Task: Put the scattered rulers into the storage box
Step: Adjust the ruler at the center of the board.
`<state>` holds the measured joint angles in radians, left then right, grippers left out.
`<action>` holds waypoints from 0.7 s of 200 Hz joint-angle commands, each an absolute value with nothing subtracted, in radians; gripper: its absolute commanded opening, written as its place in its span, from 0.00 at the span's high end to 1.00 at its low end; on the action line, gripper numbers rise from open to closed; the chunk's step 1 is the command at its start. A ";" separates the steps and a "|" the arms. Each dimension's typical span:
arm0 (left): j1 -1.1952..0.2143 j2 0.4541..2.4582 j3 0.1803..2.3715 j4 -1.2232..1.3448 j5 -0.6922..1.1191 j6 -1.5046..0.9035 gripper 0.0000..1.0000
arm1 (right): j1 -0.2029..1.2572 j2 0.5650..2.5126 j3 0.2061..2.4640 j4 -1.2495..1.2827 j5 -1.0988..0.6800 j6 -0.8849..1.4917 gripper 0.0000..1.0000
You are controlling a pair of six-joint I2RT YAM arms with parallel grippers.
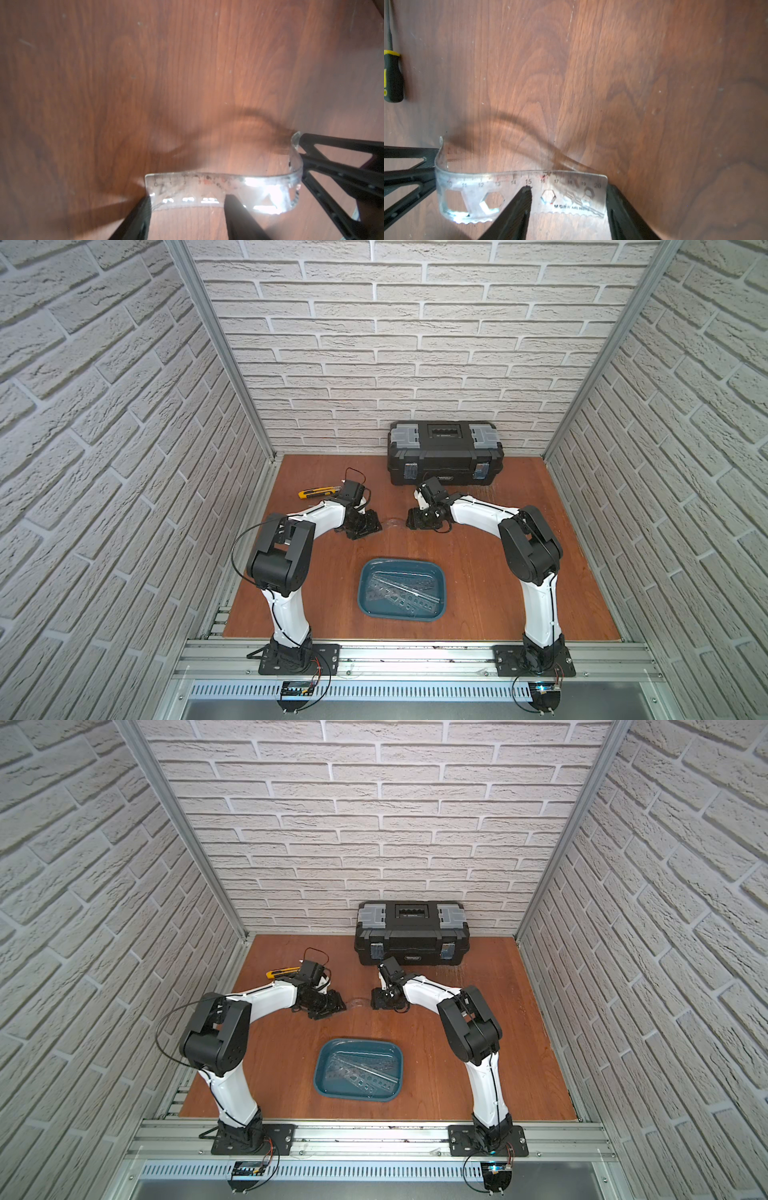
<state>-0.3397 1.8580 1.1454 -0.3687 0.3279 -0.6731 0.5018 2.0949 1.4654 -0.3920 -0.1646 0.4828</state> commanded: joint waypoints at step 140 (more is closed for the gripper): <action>-0.337 1.757 1.122 -0.363 0.331 -0.618 0.39 | 0.492 2.031 1.379 -0.405 -0.344 0.501 0.60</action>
<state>-0.3408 1.7981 1.1305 -0.3630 0.3237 -0.6434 0.4873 2.0678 1.4052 -0.3920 -0.3199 0.4953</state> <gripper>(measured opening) 0.604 0.399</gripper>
